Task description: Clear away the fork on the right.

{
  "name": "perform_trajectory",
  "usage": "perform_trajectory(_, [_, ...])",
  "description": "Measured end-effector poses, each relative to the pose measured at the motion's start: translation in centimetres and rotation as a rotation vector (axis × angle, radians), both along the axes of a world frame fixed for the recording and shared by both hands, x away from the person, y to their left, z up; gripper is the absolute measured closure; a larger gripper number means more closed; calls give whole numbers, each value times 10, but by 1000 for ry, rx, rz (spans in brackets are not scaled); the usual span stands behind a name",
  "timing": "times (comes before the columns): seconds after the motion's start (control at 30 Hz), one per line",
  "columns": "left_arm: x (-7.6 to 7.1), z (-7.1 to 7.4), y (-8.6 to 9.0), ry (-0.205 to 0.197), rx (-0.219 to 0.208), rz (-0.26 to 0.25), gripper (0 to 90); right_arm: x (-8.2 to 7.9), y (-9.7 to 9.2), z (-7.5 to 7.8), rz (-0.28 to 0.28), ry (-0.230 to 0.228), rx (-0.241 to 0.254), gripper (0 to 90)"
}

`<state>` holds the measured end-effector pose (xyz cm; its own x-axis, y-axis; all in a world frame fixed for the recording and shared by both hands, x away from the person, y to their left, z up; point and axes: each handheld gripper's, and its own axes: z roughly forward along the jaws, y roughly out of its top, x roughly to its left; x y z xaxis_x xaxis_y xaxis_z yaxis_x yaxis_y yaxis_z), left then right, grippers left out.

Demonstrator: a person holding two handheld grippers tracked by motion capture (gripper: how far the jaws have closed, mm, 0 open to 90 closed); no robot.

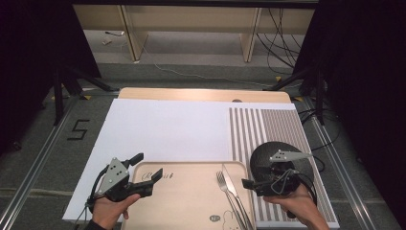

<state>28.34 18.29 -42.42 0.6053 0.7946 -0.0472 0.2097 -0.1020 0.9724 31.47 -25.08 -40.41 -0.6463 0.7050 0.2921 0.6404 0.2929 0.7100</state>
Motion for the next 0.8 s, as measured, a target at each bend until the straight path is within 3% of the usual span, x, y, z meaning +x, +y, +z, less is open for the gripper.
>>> perform_trajectory(0.8, [2,0,-2,6,0,3,186,-1,-54,4,-129,-10,56,168])
